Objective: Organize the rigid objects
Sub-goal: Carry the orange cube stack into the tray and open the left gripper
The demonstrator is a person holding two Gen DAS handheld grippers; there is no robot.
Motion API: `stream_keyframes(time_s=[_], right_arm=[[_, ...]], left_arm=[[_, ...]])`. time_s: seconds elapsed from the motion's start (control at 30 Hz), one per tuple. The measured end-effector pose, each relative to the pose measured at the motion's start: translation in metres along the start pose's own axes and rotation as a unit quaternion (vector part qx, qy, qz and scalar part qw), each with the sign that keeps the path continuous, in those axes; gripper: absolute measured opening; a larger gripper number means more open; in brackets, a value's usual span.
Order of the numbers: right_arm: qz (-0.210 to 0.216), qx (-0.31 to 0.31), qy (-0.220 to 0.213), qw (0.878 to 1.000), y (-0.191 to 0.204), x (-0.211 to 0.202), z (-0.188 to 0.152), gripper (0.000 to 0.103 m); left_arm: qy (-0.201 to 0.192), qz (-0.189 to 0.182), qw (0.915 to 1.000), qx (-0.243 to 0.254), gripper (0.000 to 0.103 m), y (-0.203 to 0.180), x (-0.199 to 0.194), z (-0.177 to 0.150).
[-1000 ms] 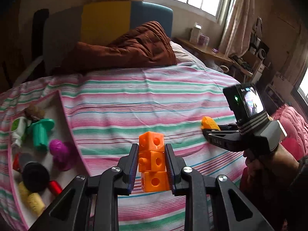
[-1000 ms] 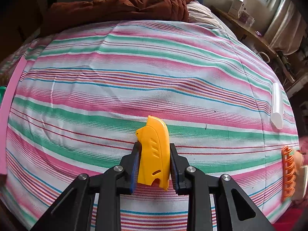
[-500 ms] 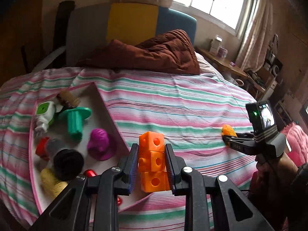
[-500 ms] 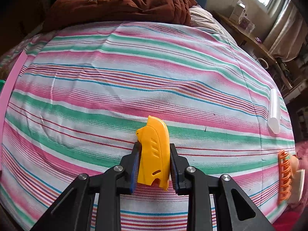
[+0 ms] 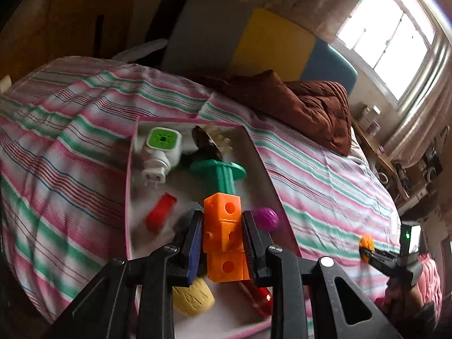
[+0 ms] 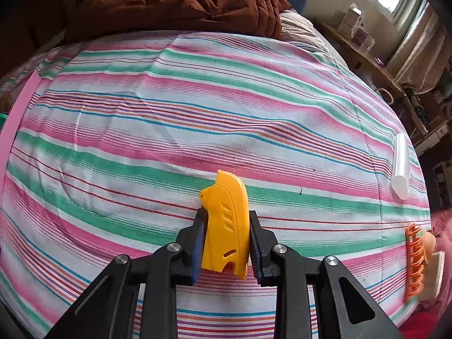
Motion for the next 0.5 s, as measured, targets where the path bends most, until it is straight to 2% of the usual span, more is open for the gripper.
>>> stream_keyframes(time_s=[0.27, 0.4, 0.5], right_arm=[[-0.001, -0.001, 0.000, 1.000, 0.001, 0.000, 0.000, 0.029], [-0.002, -0.002, 0.000, 1.000, 0.001, 0.000, 0.000, 0.029], [-0.003, -0.003, 0.000, 1.000, 0.001, 0.000, 0.000, 0.029]], left_arm=[[0.009, 0.016, 0.9994, -0.030, 0.026, 0.017, 0.035, 0.028], [0.033, 0.027, 0.9985, -0.035, 0.027, 0.022, 0.055, 0.031], [0.033, 0.038, 0.9985, -0.020, 0.032, 0.019, 0.057, 0.028]])
Point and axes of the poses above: each gripper's, at about its wrist camera, not at the fingertips, and x roughly the way its jaws point, y to its left, z to its top, the point moved 2 cm from there along x, roughly the way its jaws point
